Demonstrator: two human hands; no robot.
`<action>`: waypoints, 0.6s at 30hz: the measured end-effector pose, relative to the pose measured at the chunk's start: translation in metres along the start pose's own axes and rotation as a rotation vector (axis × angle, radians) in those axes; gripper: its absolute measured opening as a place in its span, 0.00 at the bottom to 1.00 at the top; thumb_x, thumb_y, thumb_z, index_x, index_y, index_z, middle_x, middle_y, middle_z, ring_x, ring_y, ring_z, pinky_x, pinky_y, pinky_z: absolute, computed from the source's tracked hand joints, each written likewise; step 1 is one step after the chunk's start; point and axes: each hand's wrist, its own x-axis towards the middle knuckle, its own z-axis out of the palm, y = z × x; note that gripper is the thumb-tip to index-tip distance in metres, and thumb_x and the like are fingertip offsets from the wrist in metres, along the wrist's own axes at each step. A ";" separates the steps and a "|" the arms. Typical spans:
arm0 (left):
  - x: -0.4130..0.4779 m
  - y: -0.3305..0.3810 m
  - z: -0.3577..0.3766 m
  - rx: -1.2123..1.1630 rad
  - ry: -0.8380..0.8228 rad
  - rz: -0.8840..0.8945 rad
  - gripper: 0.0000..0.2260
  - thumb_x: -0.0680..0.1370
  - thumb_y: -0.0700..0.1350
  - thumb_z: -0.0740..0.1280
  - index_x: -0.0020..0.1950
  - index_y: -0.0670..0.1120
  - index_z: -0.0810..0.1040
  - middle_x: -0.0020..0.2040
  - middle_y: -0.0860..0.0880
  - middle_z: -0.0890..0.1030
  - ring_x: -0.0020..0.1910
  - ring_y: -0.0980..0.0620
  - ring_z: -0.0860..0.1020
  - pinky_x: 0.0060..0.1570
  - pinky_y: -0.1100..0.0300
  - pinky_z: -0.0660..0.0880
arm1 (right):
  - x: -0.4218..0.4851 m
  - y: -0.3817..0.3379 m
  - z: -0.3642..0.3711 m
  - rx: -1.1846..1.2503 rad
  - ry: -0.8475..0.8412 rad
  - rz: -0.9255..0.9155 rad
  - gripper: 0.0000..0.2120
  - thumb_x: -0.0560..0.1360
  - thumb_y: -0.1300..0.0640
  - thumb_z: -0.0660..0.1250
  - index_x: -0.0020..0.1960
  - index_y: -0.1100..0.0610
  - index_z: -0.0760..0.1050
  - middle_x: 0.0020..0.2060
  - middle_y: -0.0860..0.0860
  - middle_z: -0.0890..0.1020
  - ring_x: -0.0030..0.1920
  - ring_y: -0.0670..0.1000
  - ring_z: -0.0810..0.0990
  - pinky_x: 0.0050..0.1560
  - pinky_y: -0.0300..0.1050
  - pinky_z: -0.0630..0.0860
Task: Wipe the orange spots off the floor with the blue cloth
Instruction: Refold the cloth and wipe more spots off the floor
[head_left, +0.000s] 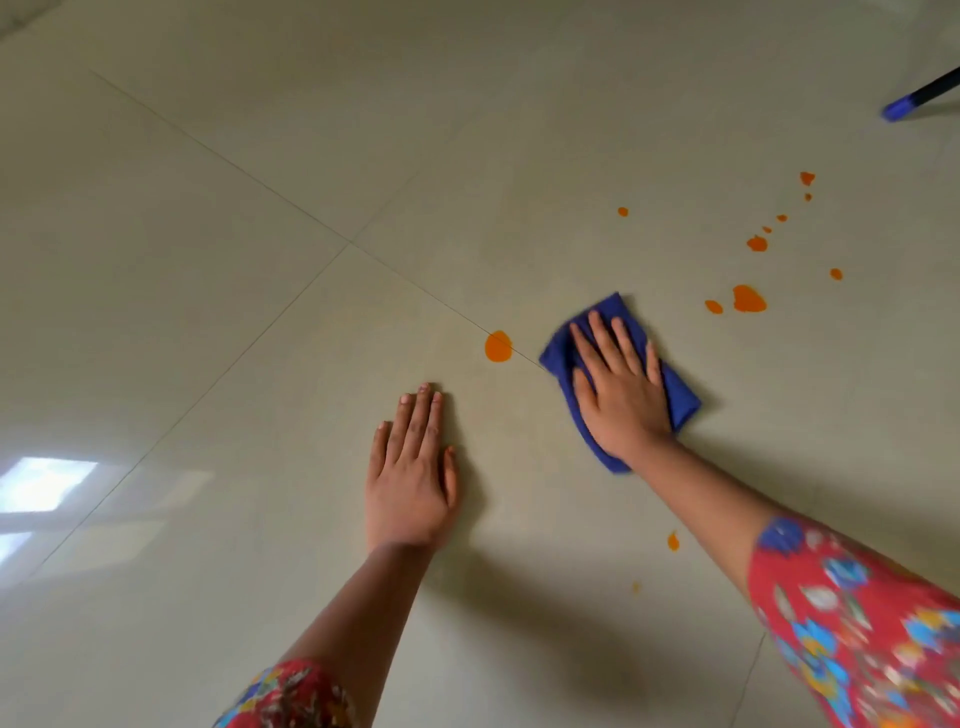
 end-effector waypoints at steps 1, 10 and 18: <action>0.000 0.000 0.000 -0.005 0.003 0.001 0.27 0.80 0.50 0.50 0.79 0.50 0.50 0.79 0.53 0.51 0.78 0.55 0.46 0.75 0.55 0.47 | 0.024 -0.017 -0.003 0.031 0.003 0.029 0.28 0.78 0.46 0.44 0.77 0.48 0.57 0.78 0.48 0.58 0.77 0.53 0.57 0.74 0.59 0.53; -0.002 -0.003 -0.002 -0.120 0.059 -0.059 0.27 0.79 0.47 0.52 0.79 0.46 0.51 0.79 0.51 0.51 0.78 0.55 0.47 0.75 0.58 0.46 | -0.027 -0.003 0.004 -0.039 -0.040 -0.447 0.27 0.79 0.47 0.51 0.78 0.43 0.53 0.78 0.45 0.56 0.78 0.50 0.54 0.75 0.59 0.53; 0.000 -0.004 0.000 -0.119 0.072 -0.042 0.26 0.79 0.48 0.51 0.78 0.45 0.55 0.78 0.50 0.54 0.77 0.54 0.51 0.75 0.58 0.47 | 0.026 -0.087 0.001 0.046 -0.020 -0.240 0.27 0.78 0.44 0.45 0.77 0.43 0.56 0.78 0.47 0.56 0.78 0.52 0.53 0.75 0.62 0.50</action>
